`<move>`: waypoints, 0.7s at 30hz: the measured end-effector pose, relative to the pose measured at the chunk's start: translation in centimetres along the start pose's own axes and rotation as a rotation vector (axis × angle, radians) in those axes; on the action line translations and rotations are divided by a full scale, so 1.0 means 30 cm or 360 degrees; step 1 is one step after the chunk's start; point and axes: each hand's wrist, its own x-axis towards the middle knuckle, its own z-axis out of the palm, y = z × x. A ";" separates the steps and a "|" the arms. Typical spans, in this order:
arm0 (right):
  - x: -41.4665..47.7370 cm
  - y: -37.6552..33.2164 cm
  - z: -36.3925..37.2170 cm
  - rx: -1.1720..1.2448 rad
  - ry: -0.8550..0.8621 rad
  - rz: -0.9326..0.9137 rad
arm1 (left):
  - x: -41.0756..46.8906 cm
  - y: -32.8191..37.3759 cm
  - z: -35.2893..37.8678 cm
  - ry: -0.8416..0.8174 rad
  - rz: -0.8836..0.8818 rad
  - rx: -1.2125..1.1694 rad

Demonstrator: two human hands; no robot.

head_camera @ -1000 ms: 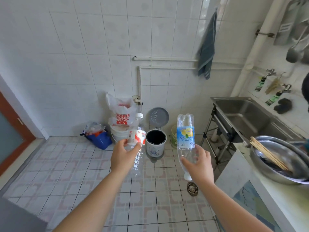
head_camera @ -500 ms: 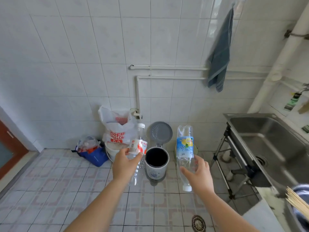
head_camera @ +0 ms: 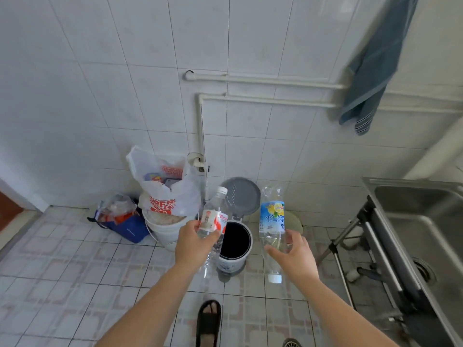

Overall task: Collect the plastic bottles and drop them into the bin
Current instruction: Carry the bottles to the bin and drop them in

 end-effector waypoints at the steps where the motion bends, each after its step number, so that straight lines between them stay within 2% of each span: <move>1: 0.049 -0.008 0.017 -0.0003 -0.0004 0.0014 | 0.057 -0.001 0.019 -0.0014 -0.0022 0.0016; 6: 0.312 -0.063 0.118 -0.0059 -0.0055 0.0101 | 0.364 0.001 0.105 -0.0116 -0.0186 0.0040; 14: 0.633 -0.041 0.391 0.0024 -0.0177 0.0490 | 0.792 -0.101 0.234 -0.0393 -0.0387 0.0216; 21: 0.795 0.140 0.655 0.0015 -0.0353 0.0753 | 0.985 -0.336 0.455 -0.0624 -0.0896 0.0091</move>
